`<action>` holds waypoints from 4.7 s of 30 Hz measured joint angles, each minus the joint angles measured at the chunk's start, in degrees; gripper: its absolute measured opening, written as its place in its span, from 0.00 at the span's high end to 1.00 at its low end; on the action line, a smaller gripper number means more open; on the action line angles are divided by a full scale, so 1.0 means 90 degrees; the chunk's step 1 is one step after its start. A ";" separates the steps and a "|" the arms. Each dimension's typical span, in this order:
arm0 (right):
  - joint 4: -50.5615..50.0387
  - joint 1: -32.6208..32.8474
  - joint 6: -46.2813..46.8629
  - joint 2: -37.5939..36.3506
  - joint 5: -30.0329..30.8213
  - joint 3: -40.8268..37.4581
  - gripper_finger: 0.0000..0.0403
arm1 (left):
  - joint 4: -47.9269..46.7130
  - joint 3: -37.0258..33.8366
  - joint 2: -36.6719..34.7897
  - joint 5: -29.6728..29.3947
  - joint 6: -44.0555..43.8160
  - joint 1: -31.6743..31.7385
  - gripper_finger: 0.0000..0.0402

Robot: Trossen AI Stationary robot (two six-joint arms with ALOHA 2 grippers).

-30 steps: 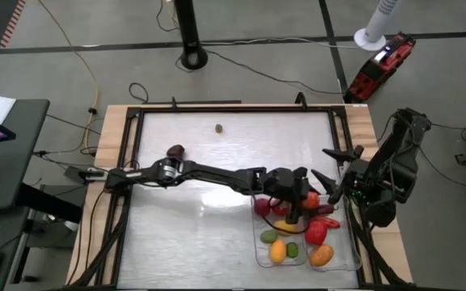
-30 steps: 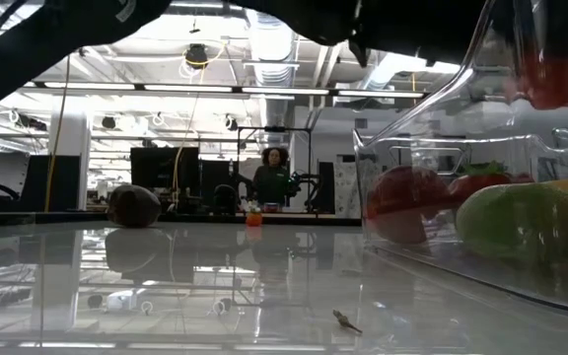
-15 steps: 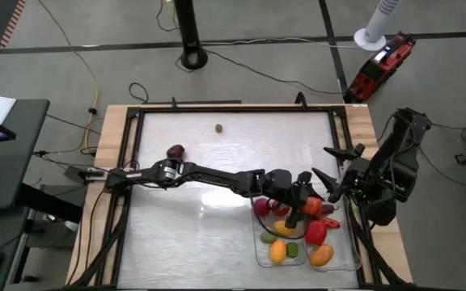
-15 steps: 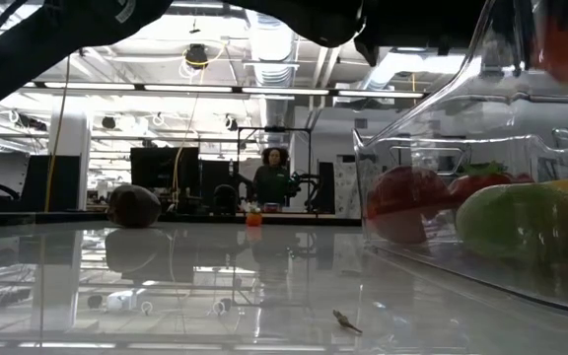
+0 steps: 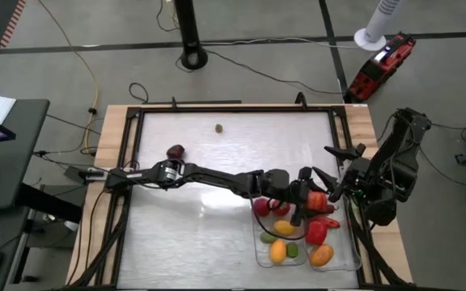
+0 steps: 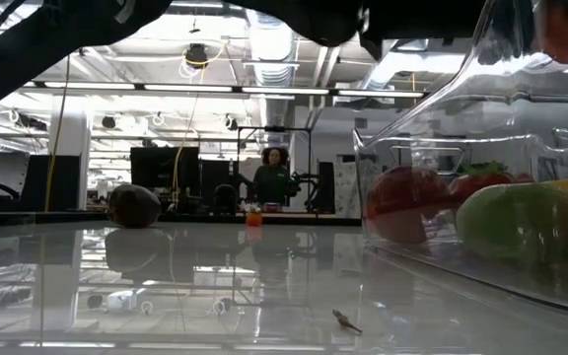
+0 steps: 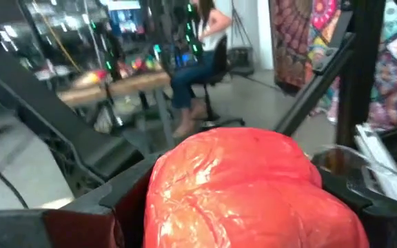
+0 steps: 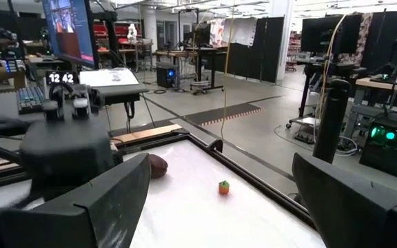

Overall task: Sort produce into baskets
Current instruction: Put the pumpkin into the right transparent bin, then put the persimmon into the left transparent bin

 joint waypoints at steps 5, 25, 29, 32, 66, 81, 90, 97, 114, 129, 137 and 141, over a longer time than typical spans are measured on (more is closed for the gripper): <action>0.0011 0.0006 0.0001 0.0008 0.0001 0.0000 0.06 | 0.0263 -0.0009 0.0379 -0.0189 0.0495 0.0050 0.34; -0.0010 0.0015 0.0005 0.0012 -0.0118 0.0000 0.06 | -0.0195 0.0000 0.0596 -0.0253 0.0337 0.0060 0.27; -0.0010 0.0015 0.0005 0.0012 -0.0121 0.0000 0.06 | -0.0263 -0.0013 0.0613 -0.0263 0.0333 0.0065 0.20; -0.0009 0.0015 0.0005 0.0012 -0.0122 0.0000 0.06 | -0.0323 0.0125 0.0596 -0.0364 0.0426 0.0072 0.18; 0.0003 0.0017 0.0023 0.0019 -0.0347 -0.0053 0.06 | -0.3420 0.0668 -0.0249 -0.0759 0.0587 0.0554 0.19; 0.0154 0.0627 0.0129 0.0024 -0.0156 -0.0061 0.06 | -0.0584 -0.3990 -0.2854 -0.1204 0.0604 0.0798 0.42; 0.0148 0.0527 0.0179 0.0027 -0.0099 -0.0061 0.06 | -0.0312 -0.7026 -0.5303 -0.2075 -0.0189 0.1357 0.42; 0.0145 0.0320 0.0179 0.0024 -0.0147 -0.0063 0.06 | -0.0259 -0.8326 -0.5772 -0.2098 -0.0928 0.2339 0.42; 0.0100 0.0289 0.0173 0.0024 -0.0244 -0.0063 0.06 | 0.0691 -0.8741 -0.4726 -0.1633 -0.1244 0.4133 0.37; 0.0117 0.0289 0.0177 0.0024 -0.0276 -0.0063 0.06 | 0.0700 -0.8581 -0.4065 -0.1822 -0.1217 0.4400 0.20; 0.0117 0.0289 0.0177 0.0024 -0.0276 -0.0063 0.06 | 0.0484 -0.8581 -0.4065 -0.1830 -0.1048 0.4440 0.36; 0.0118 0.0289 0.0177 0.0024 -0.0276 -0.0063 0.06 | 0.0386 -0.8581 -0.4065 -0.1828 -0.0776 0.4396 0.44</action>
